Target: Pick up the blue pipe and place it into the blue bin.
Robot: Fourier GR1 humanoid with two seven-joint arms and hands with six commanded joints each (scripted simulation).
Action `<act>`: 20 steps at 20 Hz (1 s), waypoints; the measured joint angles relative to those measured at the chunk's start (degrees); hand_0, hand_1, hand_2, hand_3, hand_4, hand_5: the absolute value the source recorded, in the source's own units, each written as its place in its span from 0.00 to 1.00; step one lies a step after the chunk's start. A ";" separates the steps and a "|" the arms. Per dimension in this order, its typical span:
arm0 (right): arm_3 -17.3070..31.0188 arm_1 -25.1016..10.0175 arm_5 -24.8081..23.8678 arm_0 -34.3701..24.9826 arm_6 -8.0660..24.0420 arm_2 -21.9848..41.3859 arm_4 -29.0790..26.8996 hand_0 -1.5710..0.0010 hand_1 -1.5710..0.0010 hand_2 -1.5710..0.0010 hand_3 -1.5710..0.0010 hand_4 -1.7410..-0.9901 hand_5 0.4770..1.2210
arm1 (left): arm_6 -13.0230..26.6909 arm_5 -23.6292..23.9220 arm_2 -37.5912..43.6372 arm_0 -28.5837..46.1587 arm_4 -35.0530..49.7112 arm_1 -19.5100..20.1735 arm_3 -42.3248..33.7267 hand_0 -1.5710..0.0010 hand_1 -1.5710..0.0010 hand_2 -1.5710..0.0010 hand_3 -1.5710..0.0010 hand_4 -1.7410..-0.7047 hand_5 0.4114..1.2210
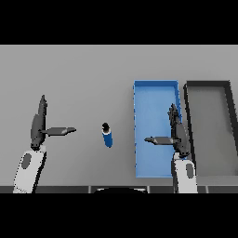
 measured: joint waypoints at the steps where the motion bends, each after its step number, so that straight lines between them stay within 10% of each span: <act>1: -0.02 -0.08 0.00 0.03 -0.02 -0.08 -0.08 1.00 1.00 1.00 1.00 0.69 0.17 | -0.29 0.08 -0.05 0.01 -0.05 -0.09 -0.08 1.00 1.00 1.00 1.00 0.71 0.22; 6: 0.02 -0.74 0.45 0.32 0.06 -0.56 -0.56 1.00 1.00 1.00 1.00 0.69 0.17 | 0.15 0.76 -0.87 0.06 -0.77 -0.67 -0.66 1.00 1.00 1.00 1.00 0.71 0.22; 8: -3.41 -6.00 3.64 4.03 -5.90 1.97 3.37 1.00 1.00 1.00 1.00 0.68 0.17 | -6.19 -9.04 -3.41 3.71 -1.29 5.56 -1.68 1.00 1.00 1.00 1.00 0.70 0.22; 20: -6.92 -8.41 5.01 5.04 -5.03 4.29 6.11 1.00 1.00 1.00 1.00 0.69 0.17 | -7.55 -22.46 -8.88 4.61 -0.41 11.64 -6.51 1.00 1.00 1.00 1.00 0.68 0.17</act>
